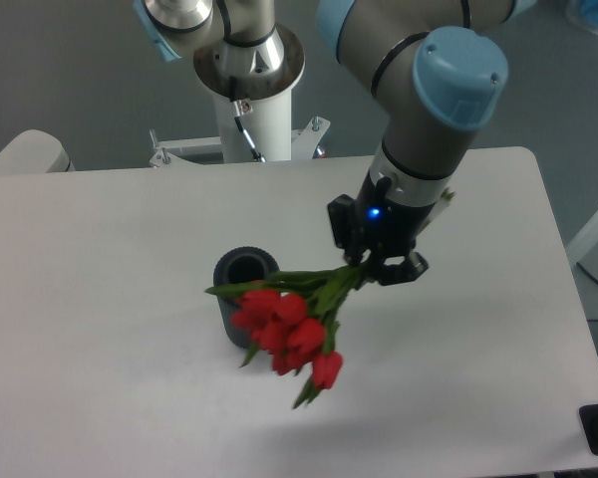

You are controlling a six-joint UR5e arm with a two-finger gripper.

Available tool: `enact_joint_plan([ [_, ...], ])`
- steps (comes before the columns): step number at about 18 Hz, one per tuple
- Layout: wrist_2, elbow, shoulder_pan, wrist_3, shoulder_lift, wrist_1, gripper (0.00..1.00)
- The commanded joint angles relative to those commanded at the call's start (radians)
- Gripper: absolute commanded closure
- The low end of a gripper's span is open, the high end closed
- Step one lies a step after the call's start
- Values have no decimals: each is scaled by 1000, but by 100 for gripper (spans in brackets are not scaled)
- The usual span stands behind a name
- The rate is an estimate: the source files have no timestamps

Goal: Insert the flowers into the vase
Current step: 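Swing the held red tulips upright above the dark grey vase, then lower the tulip stems into the vase opening with the gripper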

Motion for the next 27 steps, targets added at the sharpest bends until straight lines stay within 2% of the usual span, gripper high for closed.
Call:
enact_joint_plan([
  [4, -218, -17, -3, -78, 3, 3, 100],
  [10, -578, -92, -15, -103, -1, 3, 100],
  [15, -750, -178, -3, -80, -2, 18, 100],
  [17, -807, -248, 21, -42, 2, 75, 100],
  [19, -899, -323, 43, -19, 3, 167, 100],
  [22, -953, -406, 64, -17, 8, 285, 100],
  [23, -967, -420, 75, -17, 8, 304, 100],
  [27, -1036, -437, 104, -17, 11, 313, 100],
])
